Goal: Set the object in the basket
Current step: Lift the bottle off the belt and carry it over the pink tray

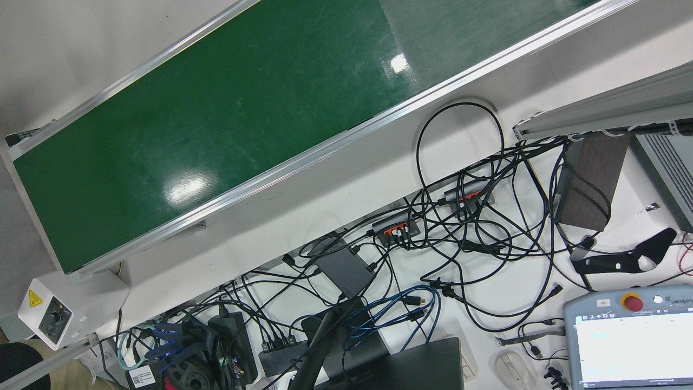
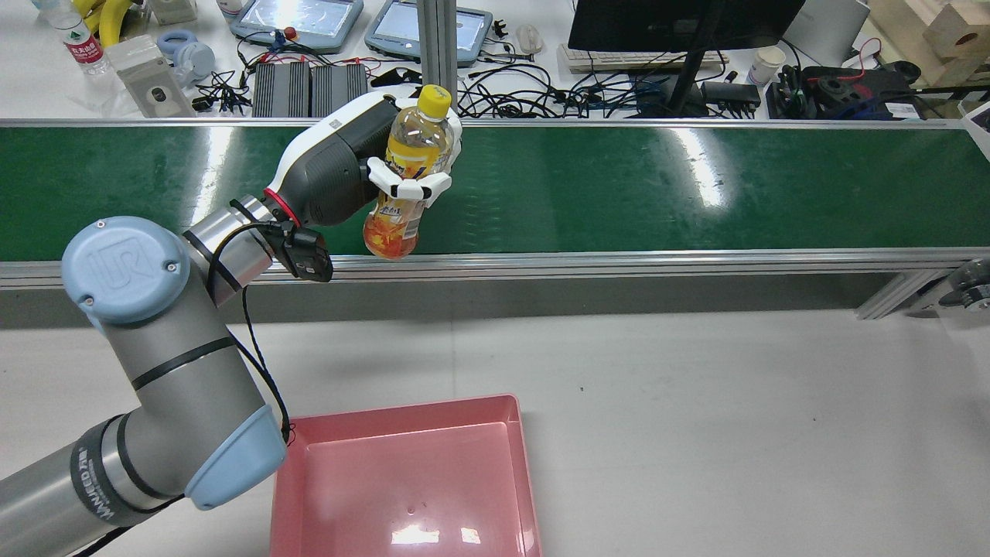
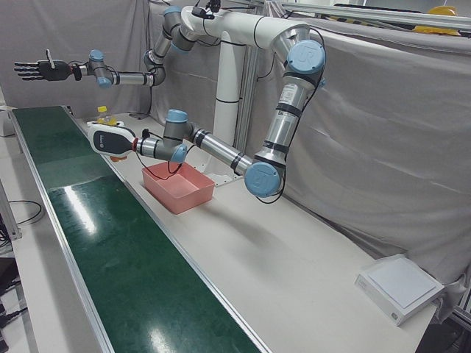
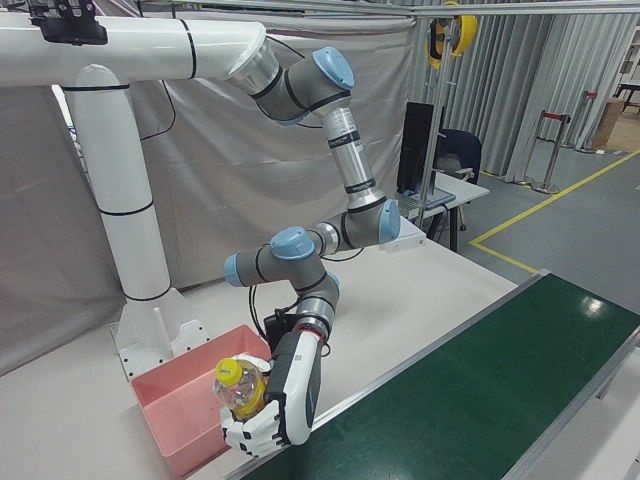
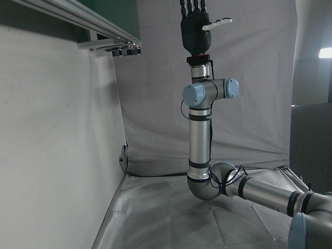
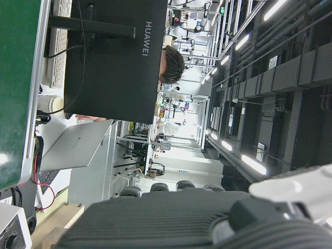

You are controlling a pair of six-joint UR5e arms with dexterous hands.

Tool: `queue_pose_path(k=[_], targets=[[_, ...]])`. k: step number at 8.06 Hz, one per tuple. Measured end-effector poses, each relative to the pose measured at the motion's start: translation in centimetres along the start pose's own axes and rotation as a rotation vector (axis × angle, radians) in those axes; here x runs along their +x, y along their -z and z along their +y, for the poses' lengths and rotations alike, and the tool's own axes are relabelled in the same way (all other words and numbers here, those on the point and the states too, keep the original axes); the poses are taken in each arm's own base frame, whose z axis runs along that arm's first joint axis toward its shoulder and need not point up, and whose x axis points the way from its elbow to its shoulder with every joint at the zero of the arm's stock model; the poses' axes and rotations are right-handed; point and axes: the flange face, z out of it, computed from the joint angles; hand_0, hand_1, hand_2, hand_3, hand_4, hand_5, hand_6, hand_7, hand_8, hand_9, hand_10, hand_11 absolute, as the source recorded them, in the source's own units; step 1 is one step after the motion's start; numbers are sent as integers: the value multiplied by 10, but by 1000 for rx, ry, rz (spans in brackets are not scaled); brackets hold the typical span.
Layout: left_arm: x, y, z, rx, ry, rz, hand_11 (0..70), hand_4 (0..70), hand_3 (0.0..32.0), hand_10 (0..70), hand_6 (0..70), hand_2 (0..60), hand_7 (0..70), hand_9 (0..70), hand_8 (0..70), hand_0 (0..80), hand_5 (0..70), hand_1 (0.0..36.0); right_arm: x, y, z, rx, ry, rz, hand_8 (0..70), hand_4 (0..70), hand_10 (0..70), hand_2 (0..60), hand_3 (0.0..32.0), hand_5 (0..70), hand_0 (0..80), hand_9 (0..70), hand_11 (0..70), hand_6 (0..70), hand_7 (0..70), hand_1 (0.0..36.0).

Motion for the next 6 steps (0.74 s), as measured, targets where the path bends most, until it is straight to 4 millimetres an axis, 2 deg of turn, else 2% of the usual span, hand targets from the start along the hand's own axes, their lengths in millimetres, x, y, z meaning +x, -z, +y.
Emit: queue_pose_path(k=[1, 2, 3, 6], targets=[[-9, 25, 4, -1, 10, -23, 700, 533, 0, 691, 603, 600, 700, 700, 700, 555, 700, 306, 0, 0, 0, 0, 0, 0, 0, 0, 0, 0, 0, 0, 0, 0, 0, 0, 0, 0], [-19, 45, 11, -3, 5, -49, 700, 540, 0, 695, 596, 600, 700, 700, 700, 555, 700, 302, 0, 0, 0, 0, 0, 0, 0, 0, 0, 0, 0, 0, 0, 0, 0, 0, 0, 0], [-29, 57, 24, -13, -6, -72, 700, 536, 0, 693, 584, 600, 692, 700, 700, 566, 700, 305, 0, 0, 0, 0, 0, 0, 0, 0, 0, 0, 0, 0, 0, 0, 0, 0, 0, 0], [-69, 75, 56, -49, -9, -133, 700, 501, 0, 658, 532, 600, 652, 700, 669, 559, 700, 260, 0, 0, 0, 0, 0, 0, 0, 0, 0, 0, 0, 0, 0, 0, 0, 0, 0, 0]])
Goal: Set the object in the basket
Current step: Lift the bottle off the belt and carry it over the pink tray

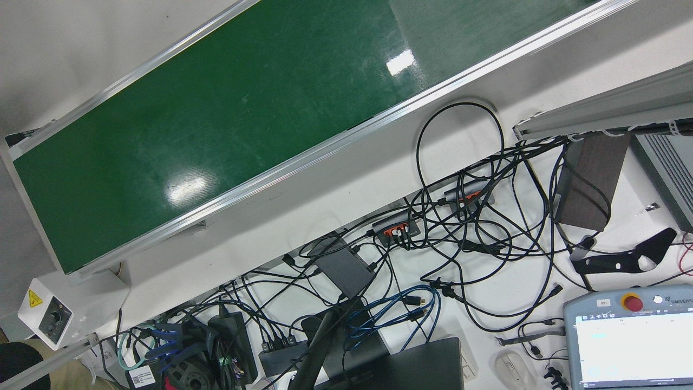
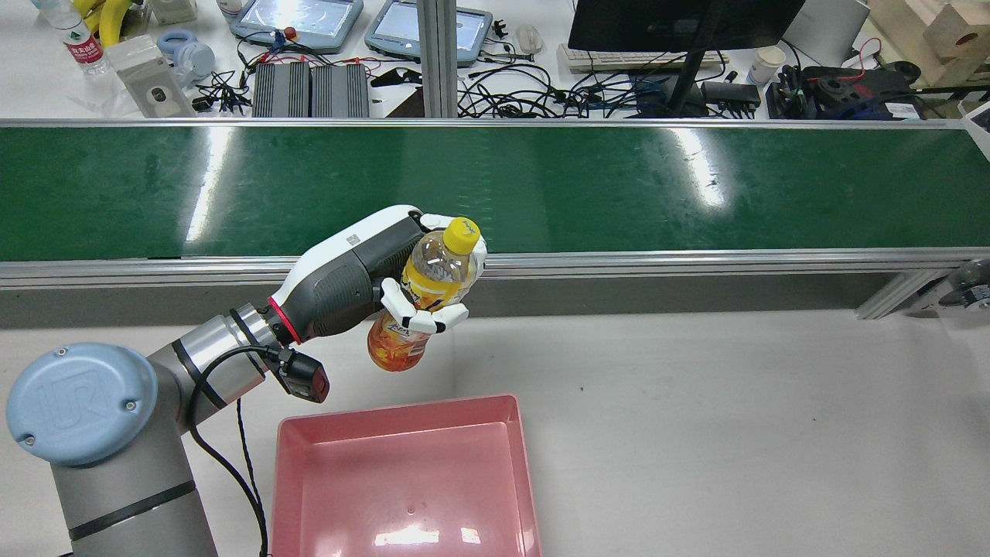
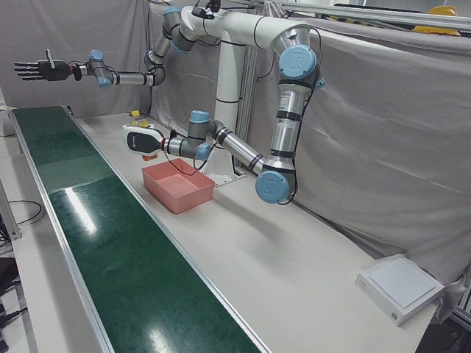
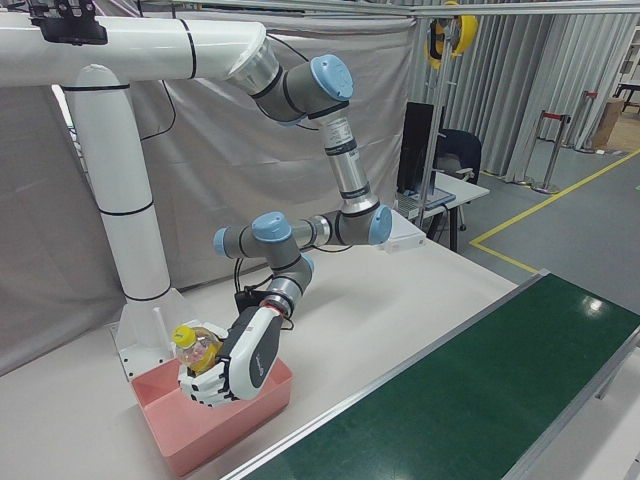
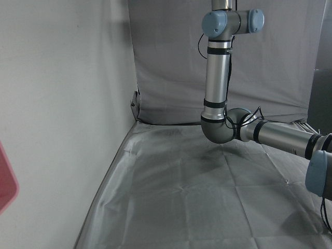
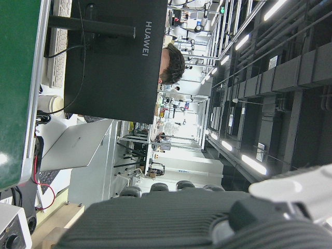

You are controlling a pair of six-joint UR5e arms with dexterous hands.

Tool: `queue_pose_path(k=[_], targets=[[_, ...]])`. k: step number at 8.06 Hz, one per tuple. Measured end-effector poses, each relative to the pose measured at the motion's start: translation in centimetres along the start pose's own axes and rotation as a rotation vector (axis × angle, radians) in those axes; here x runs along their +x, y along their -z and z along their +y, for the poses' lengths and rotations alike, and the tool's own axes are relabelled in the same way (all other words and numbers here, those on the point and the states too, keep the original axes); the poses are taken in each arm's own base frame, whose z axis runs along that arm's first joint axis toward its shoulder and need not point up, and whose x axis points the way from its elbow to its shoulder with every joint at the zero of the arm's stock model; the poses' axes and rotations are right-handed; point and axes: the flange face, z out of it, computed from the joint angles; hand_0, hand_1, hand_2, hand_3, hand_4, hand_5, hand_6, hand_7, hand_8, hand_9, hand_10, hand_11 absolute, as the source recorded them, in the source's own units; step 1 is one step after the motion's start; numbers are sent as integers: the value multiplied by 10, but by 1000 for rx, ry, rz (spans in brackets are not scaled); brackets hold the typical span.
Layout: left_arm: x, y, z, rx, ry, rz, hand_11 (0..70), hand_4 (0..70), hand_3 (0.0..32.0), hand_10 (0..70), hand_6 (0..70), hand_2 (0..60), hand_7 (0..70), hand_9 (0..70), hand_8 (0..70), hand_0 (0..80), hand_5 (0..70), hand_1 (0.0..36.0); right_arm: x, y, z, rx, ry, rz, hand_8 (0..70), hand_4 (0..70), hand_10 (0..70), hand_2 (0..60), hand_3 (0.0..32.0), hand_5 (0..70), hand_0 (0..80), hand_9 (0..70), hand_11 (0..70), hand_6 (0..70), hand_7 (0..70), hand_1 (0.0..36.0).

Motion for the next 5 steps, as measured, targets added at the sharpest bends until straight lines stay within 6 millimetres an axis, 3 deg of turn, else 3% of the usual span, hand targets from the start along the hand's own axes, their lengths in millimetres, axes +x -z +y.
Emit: queue_pose_path(k=[1, 2, 3, 4, 5], targets=[[-5, 3, 7, -8, -6, -7, 700, 517, 0, 590, 487, 572, 591, 700, 614, 555, 700, 217, 0, 0, 0, 1, 0, 0, 0, 0, 0, 0, 0, 0, 0, 0, 0, 0, 0, 0], [-5, 8, 11, -12, -10, -10, 681, 501, 0, 479, 366, 466, 470, 629, 506, 523, 670, 177, 0, 0, 0, 0, 0, 0, 0, 0, 0, 0, 0, 0, 0, 0, 0, 0, 0, 0], [-5, 14, 12, -12, -11, -13, 538, 399, 0, 379, 227, 312, 312, 470, 387, 496, 582, 133, 0, 0, 0, 0, 0, 0, 0, 0, 0, 0, 0, 0, 0, 0, 0, 0, 0, 0], [-5, 19, 12, -11, -12, -16, 467, 330, 0, 324, 166, 127, 210, 363, 301, 489, 555, 91, 0, 0, 0, 1, 0, 0, 0, 0, 0, 0, 0, 0, 0, 0, 0, 0, 0, 0], [-9, 25, 11, -8, -10, -27, 363, 267, 0, 248, 121, 0, 121, 247, 219, 488, 502, 25, 0, 0, -1, 1, 0, 0, 0, 0, 0, 0, 0, 0, 0, 0, 0, 0, 0, 0]])
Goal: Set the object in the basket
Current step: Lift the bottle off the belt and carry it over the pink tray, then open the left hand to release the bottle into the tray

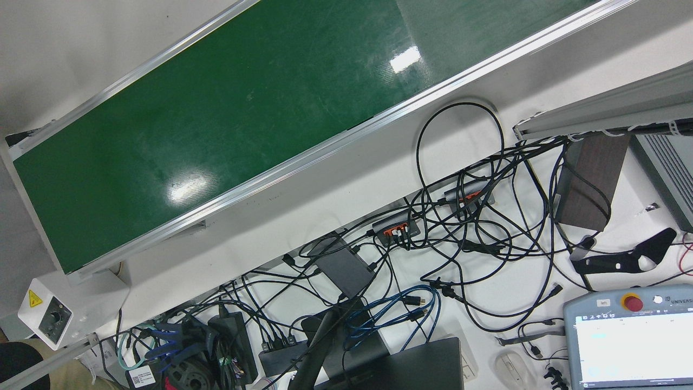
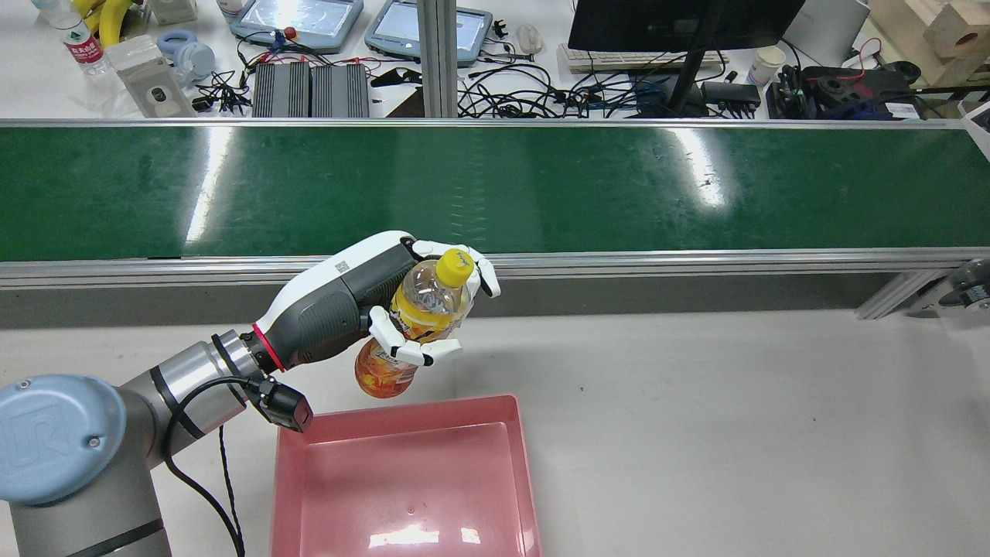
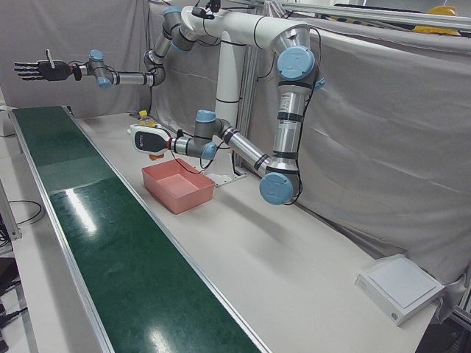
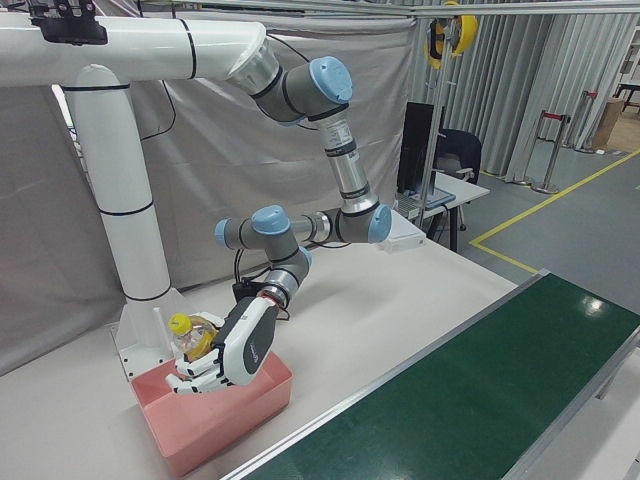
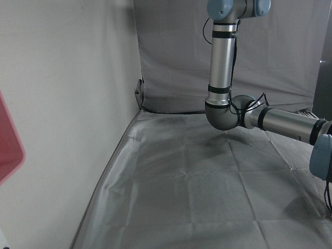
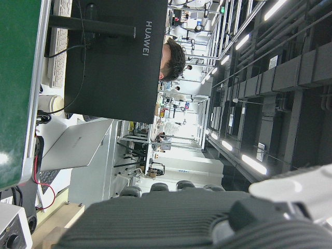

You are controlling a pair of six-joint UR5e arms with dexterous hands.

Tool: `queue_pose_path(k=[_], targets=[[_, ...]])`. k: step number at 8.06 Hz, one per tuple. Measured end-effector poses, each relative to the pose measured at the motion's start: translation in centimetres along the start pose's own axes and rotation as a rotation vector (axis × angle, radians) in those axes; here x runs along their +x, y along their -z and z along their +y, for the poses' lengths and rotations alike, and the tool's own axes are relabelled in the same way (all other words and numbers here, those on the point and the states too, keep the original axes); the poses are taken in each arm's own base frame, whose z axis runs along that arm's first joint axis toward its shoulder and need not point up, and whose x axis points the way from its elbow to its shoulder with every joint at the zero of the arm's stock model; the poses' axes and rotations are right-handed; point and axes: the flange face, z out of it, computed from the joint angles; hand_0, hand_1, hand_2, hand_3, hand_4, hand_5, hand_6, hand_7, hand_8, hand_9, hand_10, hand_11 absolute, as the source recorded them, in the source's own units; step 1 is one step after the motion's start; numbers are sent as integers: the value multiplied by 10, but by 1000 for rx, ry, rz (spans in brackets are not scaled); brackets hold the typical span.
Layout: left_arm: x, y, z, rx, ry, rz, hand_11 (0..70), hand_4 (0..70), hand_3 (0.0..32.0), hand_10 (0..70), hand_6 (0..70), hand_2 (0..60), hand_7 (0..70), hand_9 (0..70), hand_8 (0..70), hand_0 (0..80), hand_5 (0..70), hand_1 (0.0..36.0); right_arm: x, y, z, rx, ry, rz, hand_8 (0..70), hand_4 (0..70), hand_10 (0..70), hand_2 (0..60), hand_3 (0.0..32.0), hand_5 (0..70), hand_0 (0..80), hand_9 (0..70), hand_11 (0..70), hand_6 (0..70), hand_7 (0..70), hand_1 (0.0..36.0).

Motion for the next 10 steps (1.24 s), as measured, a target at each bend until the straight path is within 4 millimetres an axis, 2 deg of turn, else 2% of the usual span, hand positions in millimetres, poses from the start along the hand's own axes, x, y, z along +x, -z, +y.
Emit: queue_pose_path(k=[1, 2, 4, 7, 10], targets=[[-5, 10, -2, 4, 2, -12, 260, 226, 0, 178, 94, 0, 88, 189, 175, 477, 438, 0, 0, 0, 0, 0, 0, 0, 0, 0, 0, 0, 0, 0, 0, 0, 0, 0, 0, 0], [-6, 21, -3, 6, 4, -20, 196, 183, 32, 136, 67, 0, 70, 143, 135, 466, 358, 0, 0, 0, 0, 0, 0, 0, 0, 0, 0, 0, 0, 0, 0, 0, 0, 0, 0, 0], [-3, 37, -1, 1, 6, -27, 137, 152, 84, 98, 39, 0, 41, 98, 98, 435, 273, 0, 0, 0, 0, 0, 0, 0, 0, 0, 0, 0, 0, 0, 0, 0, 0, 0, 0, 0], [-5, 41, -1, -2, 8, -32, 107, 135, 88, 79, 26, 0, 29, 76, 81, 297, 244, 0, 0, 0, 0, 1, 1, 0, 0, 0, 0, 0, 0, 0, 0, 0, 0, 0, 0, 0], [-5, 42, -1, -3, 8, -33, 99, 130, 86, 74, 23, 0, 25, 73, 80, 327, 249, 0, 0, 0, 0, 1, 1, 0, 0, 0, 0, 0, 0, 0, 0, 0, 0, 0, 0, 0]])
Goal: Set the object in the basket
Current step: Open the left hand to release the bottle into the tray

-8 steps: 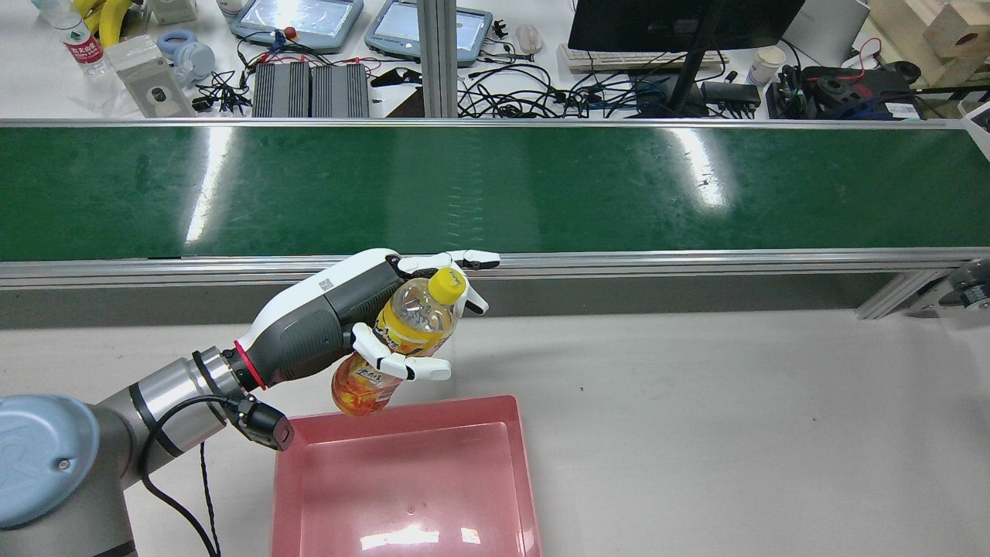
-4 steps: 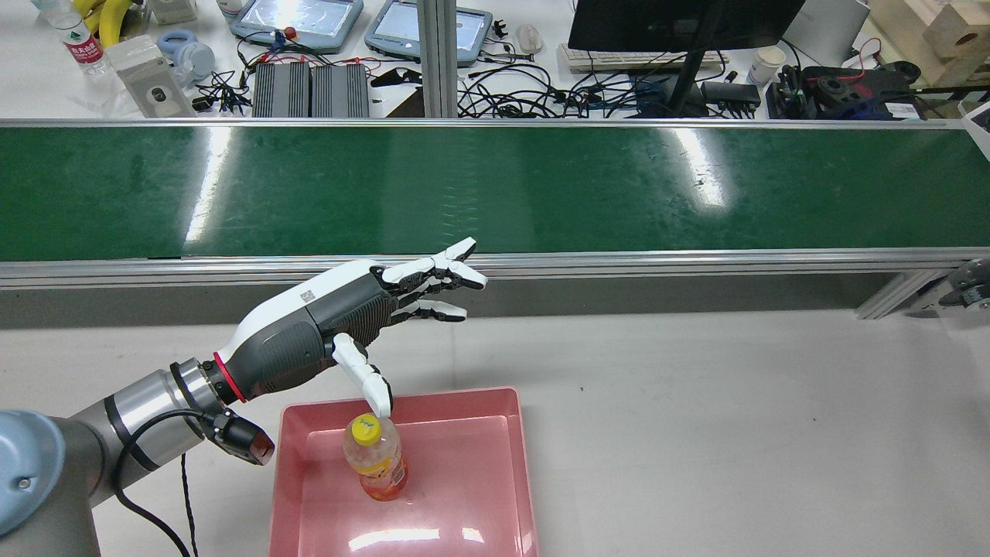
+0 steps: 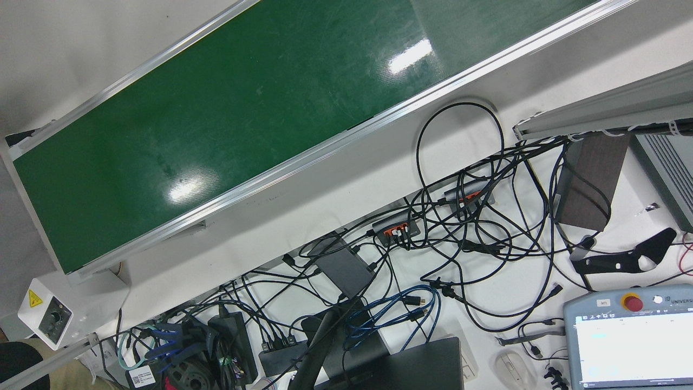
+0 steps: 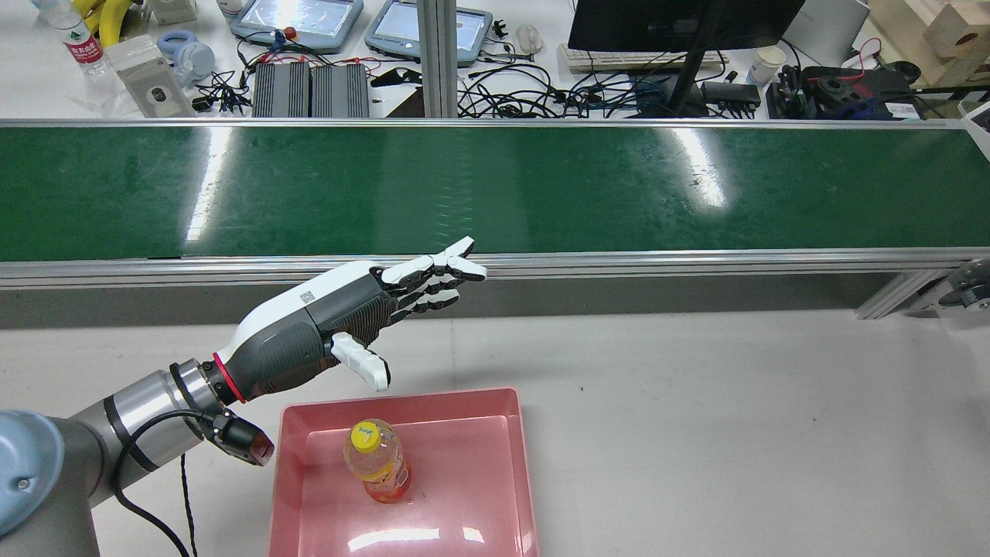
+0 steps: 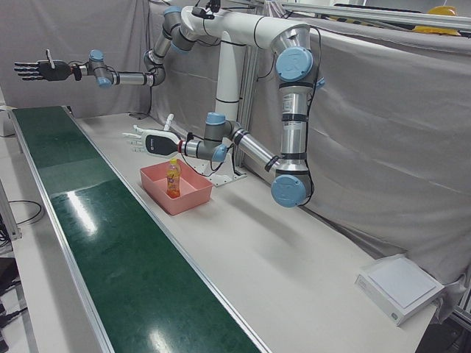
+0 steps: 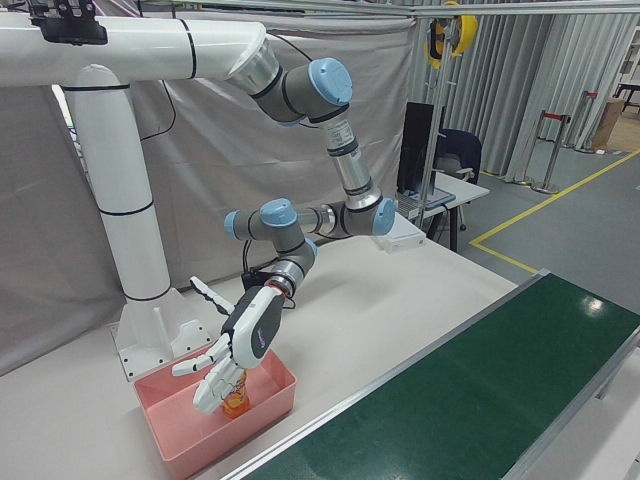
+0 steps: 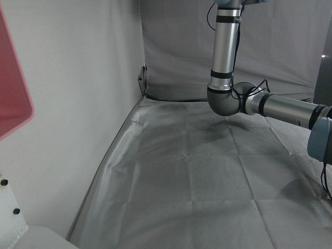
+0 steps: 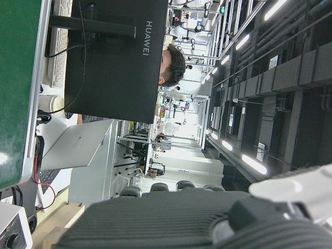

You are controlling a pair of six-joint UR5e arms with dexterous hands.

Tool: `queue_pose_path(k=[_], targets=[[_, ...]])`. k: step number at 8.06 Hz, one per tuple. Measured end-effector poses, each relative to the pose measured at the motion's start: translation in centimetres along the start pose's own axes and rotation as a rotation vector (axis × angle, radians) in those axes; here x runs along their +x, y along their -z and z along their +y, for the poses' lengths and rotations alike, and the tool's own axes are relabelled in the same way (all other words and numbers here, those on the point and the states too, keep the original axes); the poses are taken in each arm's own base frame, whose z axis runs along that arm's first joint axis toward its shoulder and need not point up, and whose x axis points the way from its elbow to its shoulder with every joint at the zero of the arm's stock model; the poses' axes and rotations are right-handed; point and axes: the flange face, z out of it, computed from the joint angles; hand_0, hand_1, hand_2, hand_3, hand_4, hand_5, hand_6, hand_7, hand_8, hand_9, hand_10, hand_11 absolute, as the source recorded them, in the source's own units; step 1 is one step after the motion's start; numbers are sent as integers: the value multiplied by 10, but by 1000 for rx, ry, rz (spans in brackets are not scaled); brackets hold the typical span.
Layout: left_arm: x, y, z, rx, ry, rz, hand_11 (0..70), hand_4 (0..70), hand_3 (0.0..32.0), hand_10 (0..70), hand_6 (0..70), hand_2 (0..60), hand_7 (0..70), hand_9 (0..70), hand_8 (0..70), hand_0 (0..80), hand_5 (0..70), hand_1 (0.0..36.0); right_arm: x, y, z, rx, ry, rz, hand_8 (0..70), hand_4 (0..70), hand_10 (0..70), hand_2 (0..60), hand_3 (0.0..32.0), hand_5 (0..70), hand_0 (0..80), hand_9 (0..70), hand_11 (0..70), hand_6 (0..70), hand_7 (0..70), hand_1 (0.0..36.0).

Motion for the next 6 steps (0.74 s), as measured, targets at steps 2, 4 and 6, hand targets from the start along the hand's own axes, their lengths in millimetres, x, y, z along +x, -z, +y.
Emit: queue_pose_path(k=[2, 4, 6], targets=[[1, 0, 0, -1, 0, 1, 103, 126, 86, 76, 23, 0, 27, 77, 83, 379, 250, 0, 0, 0, 0, 0, 0, 0, 0, 0, 0, 0, 0, 0, 0, 0, 0, 0, 0, 0], [2, 0, 0, -3, 0, 1, 139, 129, 52, 100, 38, 0, 50, 119, 109, 415, 336, 0, 0, 0, 0, 0, -1, 0, 0, 0, 0, 0, 0, 0, 0, 0, 0, 0, 0, 0], [2, -1, 1, -12, 3, -10, 146, 133, 40, 104, 40, 0, 49, 124, 112, 416, 340, 0, 0, 0, 0, 0, -1, 0, 0, 0, 0, 0, 0, 0, 0, 0, 0, 0, 0, 0]])
